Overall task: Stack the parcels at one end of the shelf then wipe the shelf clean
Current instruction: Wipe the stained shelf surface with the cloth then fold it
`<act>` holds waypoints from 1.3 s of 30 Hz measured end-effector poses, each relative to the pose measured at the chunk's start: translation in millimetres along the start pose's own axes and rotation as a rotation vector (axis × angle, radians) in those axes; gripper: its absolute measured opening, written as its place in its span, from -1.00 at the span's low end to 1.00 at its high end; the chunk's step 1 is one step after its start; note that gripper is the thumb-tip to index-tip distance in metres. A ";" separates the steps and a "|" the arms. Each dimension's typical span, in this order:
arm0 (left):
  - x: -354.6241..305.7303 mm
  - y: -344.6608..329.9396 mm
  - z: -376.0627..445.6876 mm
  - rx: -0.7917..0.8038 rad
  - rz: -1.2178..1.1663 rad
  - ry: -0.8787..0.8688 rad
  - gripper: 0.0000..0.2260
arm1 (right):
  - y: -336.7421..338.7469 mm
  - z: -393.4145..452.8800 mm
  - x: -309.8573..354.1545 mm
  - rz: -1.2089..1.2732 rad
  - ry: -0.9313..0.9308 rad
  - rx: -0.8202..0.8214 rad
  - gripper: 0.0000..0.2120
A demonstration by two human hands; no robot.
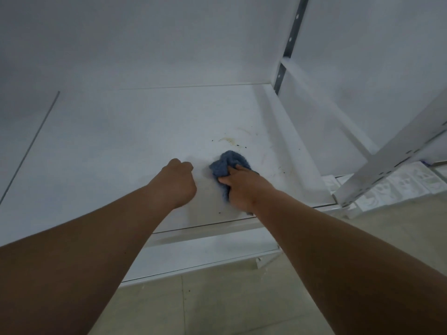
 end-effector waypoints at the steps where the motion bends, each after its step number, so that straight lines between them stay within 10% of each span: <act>1: 1.8 -2.1 -0.2 -0.009 -0.006 -0.003 -0.63 | 0.8 3.2 -0.6 0.016 -0.044 0.000 -0.50; 12: -4.8 -3.0 -7.3 0.079 0.084 0.007 -0.82 | -16.5 -22.0 49.9 -0.091 0.253 0.117 -0.62; 22: 5.5 -9.9 -13.5 0.032 0.113 0.030 -0.66 | -10.8 -7.4 33.1 0.003 -0.010 0.079 -0.41; 30: -8.0 -10.5 -15.5 0.140 0.291 0.010 -0.78 | -44.0 -39.5 60.0 -0.101 0.351 -0.030 -0.70; 39: -22.2 -24.2 -16.8 0.076 0.088 -0.003 -0.66 | -7.2 -63.2 -6.5 0.026 -0.192 -0.011 -0.73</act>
Point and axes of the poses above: each hand's wrist, its own z-axis towards the middle knuckle, its own y-axis out of the back of the hand, x = y × z, the point moved 2 cm from there along z, towards the middle knuckle, and after that the axes turned 14 degrees about x, right-handed, at the moved point
